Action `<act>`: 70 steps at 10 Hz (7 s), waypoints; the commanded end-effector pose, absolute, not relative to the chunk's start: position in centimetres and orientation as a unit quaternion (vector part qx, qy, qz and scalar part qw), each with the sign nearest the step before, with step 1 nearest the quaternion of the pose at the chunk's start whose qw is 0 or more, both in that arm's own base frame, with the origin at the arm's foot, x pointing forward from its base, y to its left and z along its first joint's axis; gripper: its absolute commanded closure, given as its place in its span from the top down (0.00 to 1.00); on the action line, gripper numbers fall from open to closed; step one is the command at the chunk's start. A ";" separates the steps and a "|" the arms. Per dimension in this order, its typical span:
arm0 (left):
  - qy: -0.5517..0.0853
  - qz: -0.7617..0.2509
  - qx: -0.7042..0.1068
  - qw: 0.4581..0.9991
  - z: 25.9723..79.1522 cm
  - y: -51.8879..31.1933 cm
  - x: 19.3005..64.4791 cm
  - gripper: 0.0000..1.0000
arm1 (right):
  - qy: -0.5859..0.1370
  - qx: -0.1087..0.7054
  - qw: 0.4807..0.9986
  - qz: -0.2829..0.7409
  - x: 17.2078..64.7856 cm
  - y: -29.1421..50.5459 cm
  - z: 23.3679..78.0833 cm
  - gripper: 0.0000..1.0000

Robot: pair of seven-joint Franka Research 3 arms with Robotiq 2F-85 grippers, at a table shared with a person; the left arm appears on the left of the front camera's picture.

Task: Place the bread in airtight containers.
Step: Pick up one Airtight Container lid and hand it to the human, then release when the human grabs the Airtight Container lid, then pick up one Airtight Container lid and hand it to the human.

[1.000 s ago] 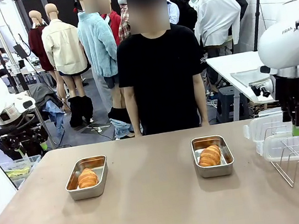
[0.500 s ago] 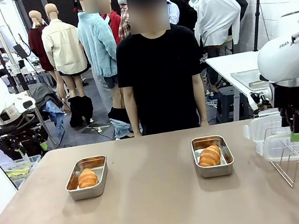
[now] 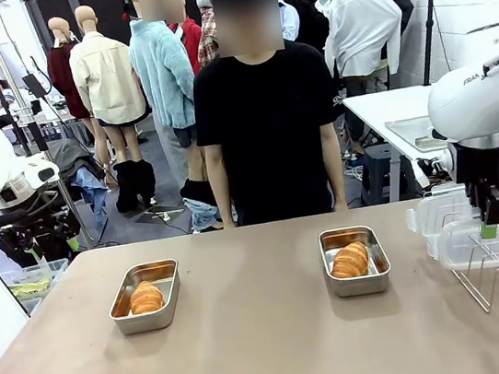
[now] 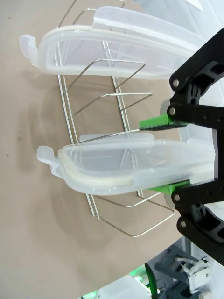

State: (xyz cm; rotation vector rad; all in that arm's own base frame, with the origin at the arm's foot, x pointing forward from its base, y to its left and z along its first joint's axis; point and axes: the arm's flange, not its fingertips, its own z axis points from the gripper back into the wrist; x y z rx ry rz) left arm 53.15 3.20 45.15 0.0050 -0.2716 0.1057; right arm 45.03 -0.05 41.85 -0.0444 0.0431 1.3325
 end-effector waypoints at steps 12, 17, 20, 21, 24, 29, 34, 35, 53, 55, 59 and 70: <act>-0.135 0.053 0.003 0.989 45.2 3.2 53.1 0.82 | 0.018 -0.022 0.785 0.619 45.1 0.0 41.9 0.00; -0.135 0.053 0.003 0.989 45.2 3.2 53.1 0.82 | 0.009 -0.038 0.787 0.615 44.4 0.3 44.3 0.00; -0.135 0.053 0.003 0.989 45.2 3.2 53.1 0.82 | -0.024 -0.083 0.788 0.610 43.4 2.5 52.1 0.00; -0.135 0.053 0.003 0.989 45.2 3.2 53.1 0.82 | -0.033 -0.086 0.789 0.607 43.4 3.4 54.3 0.00; -0.135 0.053 0.003 0.989 45.2 3.2 53.1 0.82 | -0.064 -0.059 0.826 0.558 44.9 6.4 60.5 0.00; -0.135 0.053 0.003 0.989 45.2 3.2 53.1 0.82 | -0.111 0.127 0.903 0.395 52.3 10.3 63.5 0.00; -0.135 0.053 0.003 0.989 45.2 3.2 53.1 0.82 | -0.136 0.243 0.945 0.170 61.2 10.8 61.9 0.00; -0.135 0.053 0.003 0.989 45.2 3.2 53.1 0.82 | -0.134 0.264 0.946 0.137 62.6 10.5 61.3 0.00; -0.135 0.053 0.003 0.989 45.2 3.2 53.1 0.82 | -0.118 0.275 0.954 0.029 68.9 9.3 54.3 0.00; -0.135 0.053 0.003 0.989 45.2 3.2 53.1 0.82 | -0.118 0.275 0.954 0.029 68.9 9.3 54.3 0.00; -0.135 0.053 0.003 0.989 45.2 3.2 53.1 0.82 | -0.115 0.282 0.951 0.046 68.9 9.1 54.3 0.40; -0.135 0.053 0.003 0.989 45.2 3.2 53.1 0.82 | -0.102 0.137 0.979 0.111 60.3 3.7 54.9 0.85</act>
